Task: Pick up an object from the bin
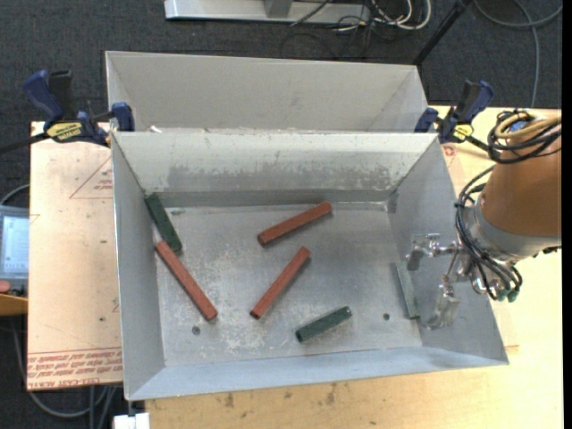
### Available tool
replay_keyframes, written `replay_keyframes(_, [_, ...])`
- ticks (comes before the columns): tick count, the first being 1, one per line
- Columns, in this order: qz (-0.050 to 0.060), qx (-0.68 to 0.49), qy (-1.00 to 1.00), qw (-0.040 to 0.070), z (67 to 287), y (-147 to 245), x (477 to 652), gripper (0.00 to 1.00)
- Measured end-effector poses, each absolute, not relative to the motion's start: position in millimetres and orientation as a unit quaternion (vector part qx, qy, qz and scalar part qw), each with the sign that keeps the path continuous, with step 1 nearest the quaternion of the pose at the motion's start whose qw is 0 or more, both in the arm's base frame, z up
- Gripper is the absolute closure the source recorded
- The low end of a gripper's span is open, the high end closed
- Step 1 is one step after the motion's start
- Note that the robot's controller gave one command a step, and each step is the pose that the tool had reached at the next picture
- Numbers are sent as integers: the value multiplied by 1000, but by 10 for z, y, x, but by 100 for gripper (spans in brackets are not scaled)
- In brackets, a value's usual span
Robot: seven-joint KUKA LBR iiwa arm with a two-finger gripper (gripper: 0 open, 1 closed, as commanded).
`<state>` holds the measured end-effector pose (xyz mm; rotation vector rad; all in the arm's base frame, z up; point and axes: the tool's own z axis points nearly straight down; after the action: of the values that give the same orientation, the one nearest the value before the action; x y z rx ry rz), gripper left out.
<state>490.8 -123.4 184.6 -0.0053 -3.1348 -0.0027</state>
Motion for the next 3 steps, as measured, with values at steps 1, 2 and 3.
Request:
replay_keyframes(1, [-6,244,-970,0,689,-1476,5273,0])
replay_keyframes(2, [-6,456,-890,-3,1000,-1407,5476,0])
replay_keyframes(3, [-8,556,-831,-3,1000,-1428,5623,0])
